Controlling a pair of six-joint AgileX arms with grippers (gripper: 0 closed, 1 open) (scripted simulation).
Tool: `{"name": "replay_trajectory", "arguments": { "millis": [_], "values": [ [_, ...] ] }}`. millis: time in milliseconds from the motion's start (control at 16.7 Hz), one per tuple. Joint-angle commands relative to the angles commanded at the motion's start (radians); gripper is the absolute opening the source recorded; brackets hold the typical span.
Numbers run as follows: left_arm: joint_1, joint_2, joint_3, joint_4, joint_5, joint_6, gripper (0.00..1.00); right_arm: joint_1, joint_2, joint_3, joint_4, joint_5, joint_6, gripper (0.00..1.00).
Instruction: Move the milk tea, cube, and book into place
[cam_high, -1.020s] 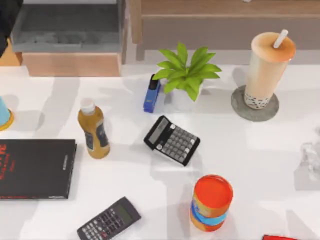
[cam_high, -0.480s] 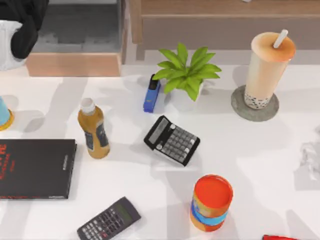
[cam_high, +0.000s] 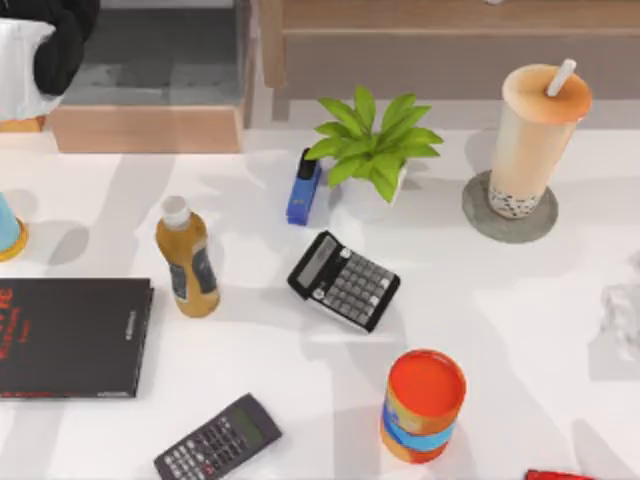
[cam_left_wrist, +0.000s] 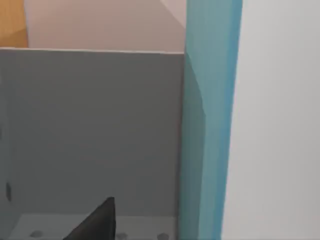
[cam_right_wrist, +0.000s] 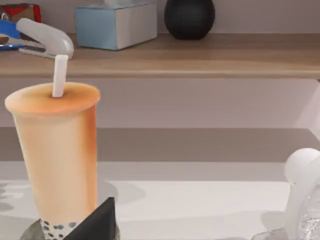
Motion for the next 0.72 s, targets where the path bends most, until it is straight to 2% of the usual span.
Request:
{"name": "replay_trajectory", "arguments": {
  "millis": [360,720],
  "values": [
    [0.003,0.032,0.046,-0.014,0.003,0.000,1.00,0.000,0.000,0.000,0.000,0.000,0.000,1.00],
    [0.003,0.032,0.046,-0.014,0.003,0.000,0.55,0.000,0.000,0.000,0.000,0.000,0.000,1.00]
  ]
}}
